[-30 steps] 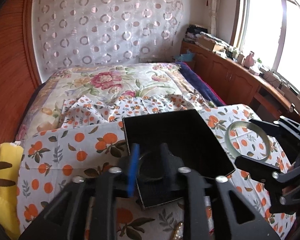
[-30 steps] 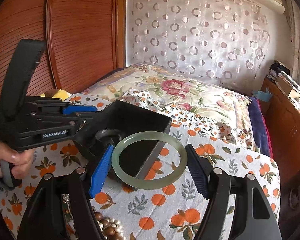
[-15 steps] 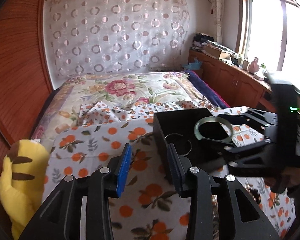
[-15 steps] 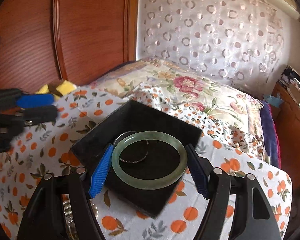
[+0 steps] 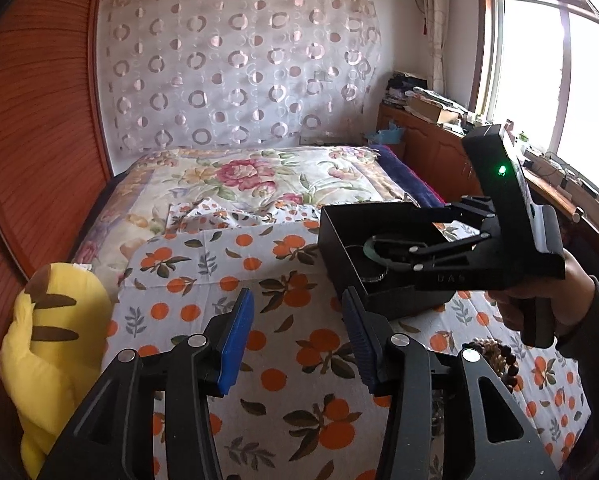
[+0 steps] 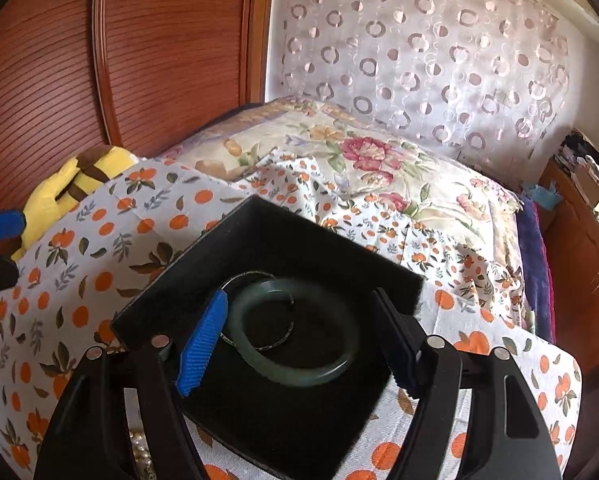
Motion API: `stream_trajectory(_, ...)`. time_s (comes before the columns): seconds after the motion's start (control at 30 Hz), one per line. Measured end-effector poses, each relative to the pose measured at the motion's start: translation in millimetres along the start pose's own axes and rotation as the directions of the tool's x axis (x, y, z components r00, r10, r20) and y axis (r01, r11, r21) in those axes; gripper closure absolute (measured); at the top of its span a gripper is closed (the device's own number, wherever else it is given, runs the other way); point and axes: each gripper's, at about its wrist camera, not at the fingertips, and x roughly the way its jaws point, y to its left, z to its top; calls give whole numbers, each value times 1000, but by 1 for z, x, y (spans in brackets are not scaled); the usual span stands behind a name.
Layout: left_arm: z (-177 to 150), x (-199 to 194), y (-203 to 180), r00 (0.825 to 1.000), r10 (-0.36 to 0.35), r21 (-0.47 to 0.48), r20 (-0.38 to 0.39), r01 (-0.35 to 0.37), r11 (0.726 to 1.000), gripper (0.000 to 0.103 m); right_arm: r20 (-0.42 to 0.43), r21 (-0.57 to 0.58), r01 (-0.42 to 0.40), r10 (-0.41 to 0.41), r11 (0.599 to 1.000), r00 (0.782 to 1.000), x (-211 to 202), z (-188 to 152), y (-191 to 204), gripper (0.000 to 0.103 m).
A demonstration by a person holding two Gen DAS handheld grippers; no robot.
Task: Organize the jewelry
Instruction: 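Lower both bangles into the black box and open both grippers, then grasp the brown wooden bead bracelet with the right gripper and lift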
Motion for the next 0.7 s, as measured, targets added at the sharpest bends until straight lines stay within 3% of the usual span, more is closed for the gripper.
stream_trajectory(0.17,-6,-4,-8,1000,-11,11,-2,11,1000,59,27,22,1,-2,1000,1000,-18,0,-10,22)
stream_trajectory(0.27,-13,-10,-18,1000,-27,27,8,26,999,45,54,56,-4,1,998,999,-40,-9,-15,22)
stream_trajectory(0.5,-32,-18,-43,998,-55,60,5,54,997,44,74,97,-14,6,995,997,-85,-48,-18,22)
stream_trajectory(0.6,-38,-21,-49,998,-67,60,10,66,996,28,75,118,-25,16,993,997,-99,-67,-19,22)
stream_trajectory(0.7,-45,-21,-53,998,-70,61,3,69,996,27,72,129,-39,29,991,997,-107,-84,-17,26)
